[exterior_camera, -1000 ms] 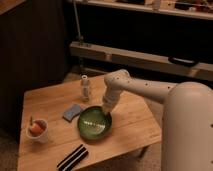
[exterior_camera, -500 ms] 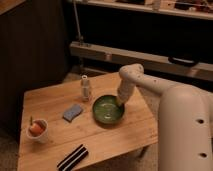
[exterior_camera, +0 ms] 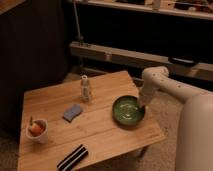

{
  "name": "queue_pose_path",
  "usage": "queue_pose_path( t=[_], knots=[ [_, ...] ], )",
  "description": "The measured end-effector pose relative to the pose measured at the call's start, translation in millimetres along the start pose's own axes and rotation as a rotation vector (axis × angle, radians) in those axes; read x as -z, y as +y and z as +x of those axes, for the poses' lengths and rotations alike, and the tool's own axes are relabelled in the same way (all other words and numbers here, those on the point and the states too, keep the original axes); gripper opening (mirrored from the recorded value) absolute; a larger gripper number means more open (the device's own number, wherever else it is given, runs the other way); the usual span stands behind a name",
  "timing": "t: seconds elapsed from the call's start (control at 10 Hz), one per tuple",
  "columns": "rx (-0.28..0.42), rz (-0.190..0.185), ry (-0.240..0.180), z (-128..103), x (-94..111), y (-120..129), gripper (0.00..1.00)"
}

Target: Drag the ceramic bowl in a circle

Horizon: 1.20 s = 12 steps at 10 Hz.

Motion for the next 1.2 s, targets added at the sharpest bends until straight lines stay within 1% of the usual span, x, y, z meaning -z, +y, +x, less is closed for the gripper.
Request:
queue_pose_path(
  t=[0.1,0.2,0.3,0.4,0.6,0.7,0.9,1.0,1.1,1.2],
  knots=[
    [0.005,-0.002,-0.006,13,11,-5,0.0],
    [0.022,-0.008,-0.019,36,31,-5,0.0],
    [0.033,-0.011,-0.021,50,39,-3,0.0],
    [0.05,-0.017,-0.02,64,43,3,0.0],
    [0.111,-0.047,-0.017,83,41,34,0.0],
    [0.142,-0.064,-0.016,85,39,52,0.0],
    [0.21,-0.106,-0.012,79,33,98,0.0],
    [0.232,-0.122,-0.011,74,30,116,0.0],
    [0.262,-0.145,-0.012,64,25,140,0.0],
    [0.283,-0.161,-0.016,57,23,157,0.0]
  ],
)
